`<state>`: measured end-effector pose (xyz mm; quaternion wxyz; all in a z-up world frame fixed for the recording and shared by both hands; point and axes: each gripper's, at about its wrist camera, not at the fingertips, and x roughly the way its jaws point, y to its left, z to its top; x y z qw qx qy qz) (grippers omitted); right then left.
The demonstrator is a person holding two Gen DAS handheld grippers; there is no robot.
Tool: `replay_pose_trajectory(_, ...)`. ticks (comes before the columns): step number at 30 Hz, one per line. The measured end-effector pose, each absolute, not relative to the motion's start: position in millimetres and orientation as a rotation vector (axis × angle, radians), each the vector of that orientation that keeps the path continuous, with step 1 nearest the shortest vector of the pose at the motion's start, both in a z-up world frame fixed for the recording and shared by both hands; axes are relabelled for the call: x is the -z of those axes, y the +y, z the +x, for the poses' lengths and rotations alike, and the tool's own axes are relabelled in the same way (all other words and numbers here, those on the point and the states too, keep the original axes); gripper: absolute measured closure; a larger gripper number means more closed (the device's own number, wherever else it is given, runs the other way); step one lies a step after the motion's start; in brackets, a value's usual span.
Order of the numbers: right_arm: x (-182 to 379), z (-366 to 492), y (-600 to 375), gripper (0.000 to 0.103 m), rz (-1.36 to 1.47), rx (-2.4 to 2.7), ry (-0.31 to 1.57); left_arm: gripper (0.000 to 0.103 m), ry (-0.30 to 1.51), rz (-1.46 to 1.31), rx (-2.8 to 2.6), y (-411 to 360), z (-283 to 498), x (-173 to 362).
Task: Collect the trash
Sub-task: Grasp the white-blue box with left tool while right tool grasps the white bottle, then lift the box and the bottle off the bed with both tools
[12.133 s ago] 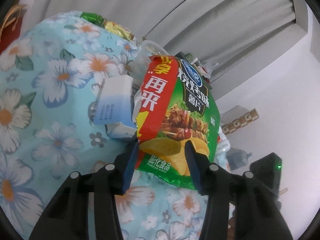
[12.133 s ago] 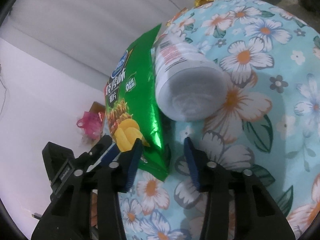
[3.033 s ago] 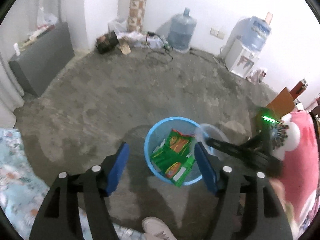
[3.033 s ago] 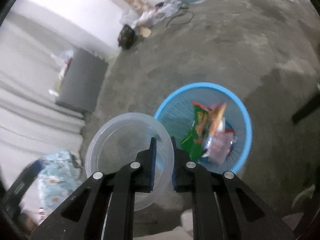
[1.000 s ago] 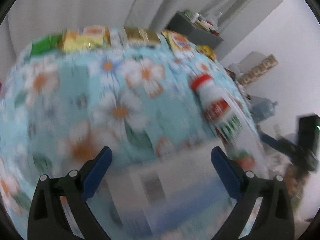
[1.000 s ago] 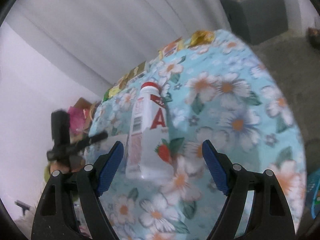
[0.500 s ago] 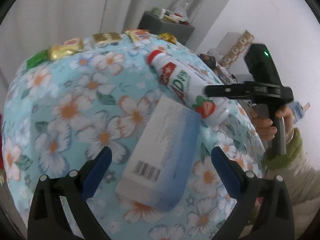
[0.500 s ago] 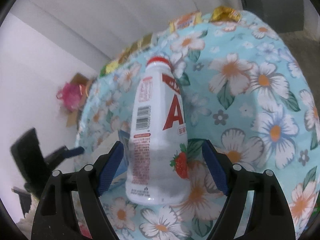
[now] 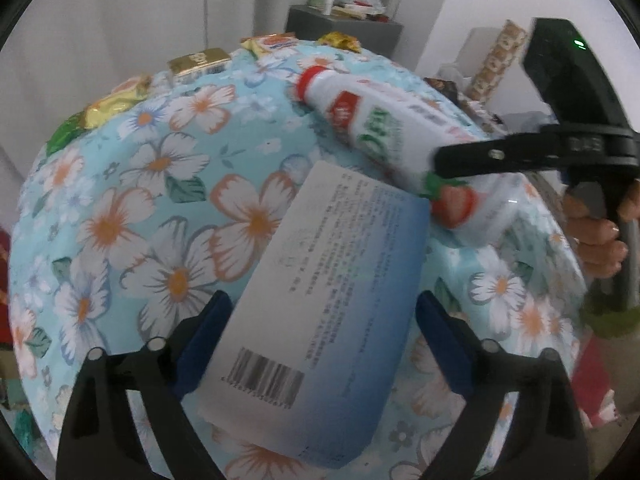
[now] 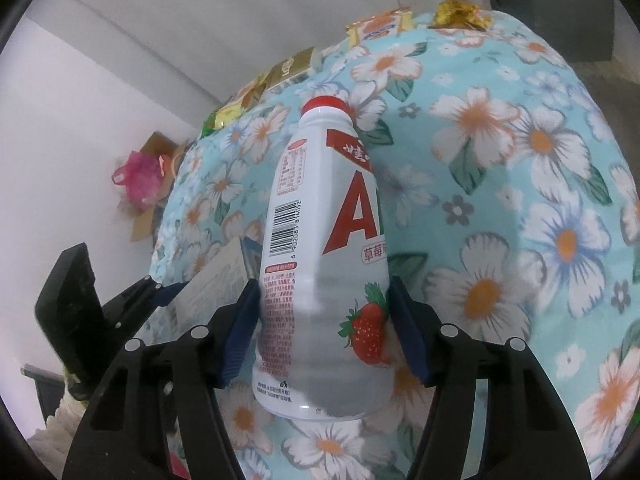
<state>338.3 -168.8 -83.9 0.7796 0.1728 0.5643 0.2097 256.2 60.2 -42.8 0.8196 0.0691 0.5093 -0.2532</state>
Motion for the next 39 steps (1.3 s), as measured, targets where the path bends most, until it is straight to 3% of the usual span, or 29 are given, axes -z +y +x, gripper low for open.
replay_pose_trajectory(11,79,258,-230,0.044,0.500,-0.397,1.190,0.023,1.061,0.170,0.523,42,214,35)
replay_pose_trajectory(20,81,171,-254,0.043,0.574,-0.333,1.181,0.023,1.124,0.116,0.596,25,141,34)
replay_pose_trajectory(22,79,166,-253,0.043,0.564,-0.328,1.186,0.023,1.114,0.109,0.598,23,133,32)
replay_pose_trajectory(24,77,167,-249,0.042,0.541,-0.322,1.188,0.016,1.088,0.094,0.613,20,132,29)
replay_pose_trajectory(28,74,176,-244,0.035,0.508,-0.312,1.185,0.015,1.077,0.106,0.616,12,138,32)
replay_pose_trajectory(39,86,197,-239,0.035,0.488,-0.302,1.205,0.015,1.064,0.203,0.561,-3,148,49)
